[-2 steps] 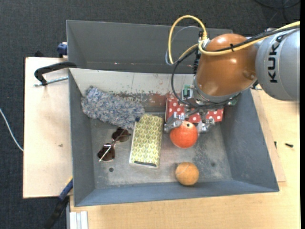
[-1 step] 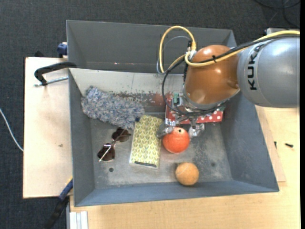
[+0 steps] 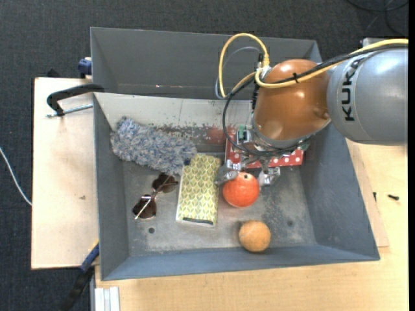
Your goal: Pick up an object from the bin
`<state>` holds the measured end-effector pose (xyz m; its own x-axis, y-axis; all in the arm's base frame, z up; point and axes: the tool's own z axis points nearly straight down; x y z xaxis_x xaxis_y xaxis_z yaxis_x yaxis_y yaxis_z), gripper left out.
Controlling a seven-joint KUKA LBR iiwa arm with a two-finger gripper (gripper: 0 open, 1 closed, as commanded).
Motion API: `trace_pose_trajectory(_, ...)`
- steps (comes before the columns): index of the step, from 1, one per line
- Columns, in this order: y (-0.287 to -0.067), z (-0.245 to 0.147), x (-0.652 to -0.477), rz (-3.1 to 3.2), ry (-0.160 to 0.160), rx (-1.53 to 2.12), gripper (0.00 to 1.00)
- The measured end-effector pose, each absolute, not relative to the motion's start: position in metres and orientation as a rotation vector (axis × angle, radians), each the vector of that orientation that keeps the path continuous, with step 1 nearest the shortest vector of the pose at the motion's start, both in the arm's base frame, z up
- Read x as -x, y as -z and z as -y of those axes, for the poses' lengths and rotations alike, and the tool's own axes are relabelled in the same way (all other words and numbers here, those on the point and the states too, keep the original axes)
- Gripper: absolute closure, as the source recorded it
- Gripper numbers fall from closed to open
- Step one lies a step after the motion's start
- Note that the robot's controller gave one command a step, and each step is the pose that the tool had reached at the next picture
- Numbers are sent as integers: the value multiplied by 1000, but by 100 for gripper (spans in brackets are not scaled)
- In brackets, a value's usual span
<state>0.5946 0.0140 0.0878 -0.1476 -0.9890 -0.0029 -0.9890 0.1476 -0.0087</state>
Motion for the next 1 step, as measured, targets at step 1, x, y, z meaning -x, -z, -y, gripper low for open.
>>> trace_pose_trajectory(1,-236,-26,-515,-2011,-2,2409,100)
